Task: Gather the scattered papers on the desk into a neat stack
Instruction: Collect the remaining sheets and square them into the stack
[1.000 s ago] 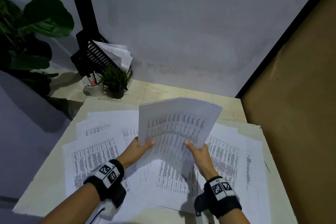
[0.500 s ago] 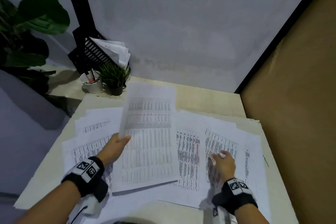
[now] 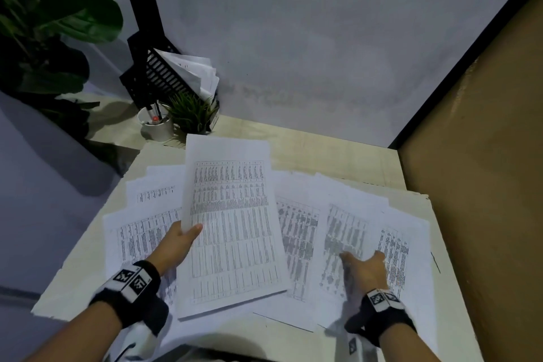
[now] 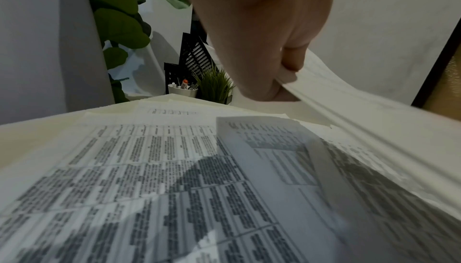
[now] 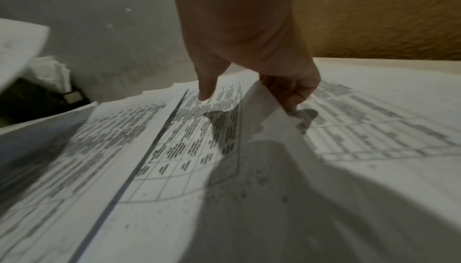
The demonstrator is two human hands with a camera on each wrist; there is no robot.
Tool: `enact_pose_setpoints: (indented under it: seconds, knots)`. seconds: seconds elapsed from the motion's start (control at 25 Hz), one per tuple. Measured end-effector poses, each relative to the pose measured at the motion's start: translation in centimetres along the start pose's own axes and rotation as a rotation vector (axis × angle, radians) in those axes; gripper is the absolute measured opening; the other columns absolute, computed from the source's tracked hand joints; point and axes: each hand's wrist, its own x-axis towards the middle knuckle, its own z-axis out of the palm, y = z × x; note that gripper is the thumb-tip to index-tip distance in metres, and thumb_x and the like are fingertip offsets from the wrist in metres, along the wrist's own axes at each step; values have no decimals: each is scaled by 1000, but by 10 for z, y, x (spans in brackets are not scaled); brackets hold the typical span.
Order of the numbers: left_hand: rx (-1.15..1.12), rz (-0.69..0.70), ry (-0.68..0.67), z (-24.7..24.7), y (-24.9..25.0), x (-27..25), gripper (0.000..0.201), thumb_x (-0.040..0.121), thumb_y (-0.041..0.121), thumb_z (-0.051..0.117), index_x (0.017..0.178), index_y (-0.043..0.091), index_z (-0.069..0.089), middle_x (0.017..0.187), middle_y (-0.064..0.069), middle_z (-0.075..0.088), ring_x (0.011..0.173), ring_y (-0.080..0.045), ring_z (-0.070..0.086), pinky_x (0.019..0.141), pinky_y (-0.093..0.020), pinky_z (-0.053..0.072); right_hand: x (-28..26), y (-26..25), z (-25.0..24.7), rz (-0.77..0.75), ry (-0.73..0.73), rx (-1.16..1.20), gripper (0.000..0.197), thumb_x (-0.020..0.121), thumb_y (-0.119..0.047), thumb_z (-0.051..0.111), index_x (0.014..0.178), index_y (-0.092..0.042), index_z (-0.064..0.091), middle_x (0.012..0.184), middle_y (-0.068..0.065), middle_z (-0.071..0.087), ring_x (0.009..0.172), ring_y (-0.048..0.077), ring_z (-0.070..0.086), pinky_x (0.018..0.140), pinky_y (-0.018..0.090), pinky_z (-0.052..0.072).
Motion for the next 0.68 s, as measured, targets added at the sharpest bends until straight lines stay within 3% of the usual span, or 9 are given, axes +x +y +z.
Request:
enact_pose_setpoints:
  seconds: [0.04, 0.08, 0.16, 0.28, 0.36, 0.4, 0.48, 0.6, 0.68]
  knots:
    - [-29, 4, -3, 1, 2, -1, 23, 95, 28, 41, 113, 19, 53, 101, -5, 57, 94, -20, 53, 80, -28, 41, -8, -6, 10, -18, -9, 11, 136, 20, -70, 79, 134, -39, 13, 138, 14, 46, 113, 38, 57, 90, 58, 47]
    - [-53, 6, -4, 1, 1, 1, 26, 94, 31, 42, 116, 19, 51, 104, -3, 57, 97, -19, 53, 86, -29, 39, -10, -6, 21, -38, -16, -20, 133, 24, -65, 82, 134, -41, 12, 142, 15, 39, 115, 39, 55, 90, 58, 47]
    - [-47, 3, -6, 1, -4, 4, 24, 92, 38, 43, 107, 21, 50, 98, -4, 55, 89, -18, 53, 83, -29, 39, -44, -24, 29, -87, -32, -100, 116, 55, -34, 86, 141, -32, 7, 144, 21, 31, 117, 44, 51, 92, 55, 47]
    - [-18, -35, 22, 0, -11, 5, 26, 92, 35, 43, 106, 15, 53, 91, -6, 55, 84, -19, 53, 82, -31, 41, -61, -32, 32, -20, 2, 12, 91, 69, -4, 75, 141, -14, 18, 115, 28, 57, 95, 41, 63, 80, 54, 55]
    - [-25, -53, 38, -2, -14, 4, 32, 93, 34, 43, 115, 13, 52, 99, -5, 57, 94, -20, 54, 88, -33, 40, -48, -29, 28, 53, -47, 37, 64, 74, -2, 72, 129, 5, 40, 110, 27, 61, 94, 38, 63, 82, 43, 54]
    - [-32, -58, 40, -3, -17, 4, 36, 94, 32, 42, 122, 11, 49, 107, -4, 57, 102, -20, 52, 92, -33, 38, -45, -29, 23, 60, -79, 46, 51, 78, -3, 69, 123, 8, 48, 104, 27, 63, 88, 36, 63, 77, 38, 54]
    - [-40, -72, 40, -3, -18, 1, 40, 95, 28, 41, 129, 7, 46, 113, -4, 55, 107, -20, 50, 94, -33, 36, -39, -27, 14, -9, -113, 59, 36, 84, -2, 60, 117, 8, 52, 88, 22, 63, 74, 32, 60, 64, 37, 52]
    - [-46, -86, 26, 0, -20, 0, 42, 94, 28, 42, 130, 6, 45, 117, -4, 56, 111, -22, 51, 97, -35, 36, -39, -30, -2, -139, -82, -30, 22, 90, -2, 50, 111, -1, 54, 76, 11, 58, 65, 24, 56, 53, 29, 48]
    - [-60, -78, 15, 2, -17, 1, 41, 94, 27, 42, 129, 6, 46, 115, -4, 57, 109, -22, 52, 95, -33, 37, -41, -38, -21, -153, -63, -23, 18, 91, -4, 49, 107, -5, 56, 69, 10, 56, 56, 22, 52, 47, 27, 44]
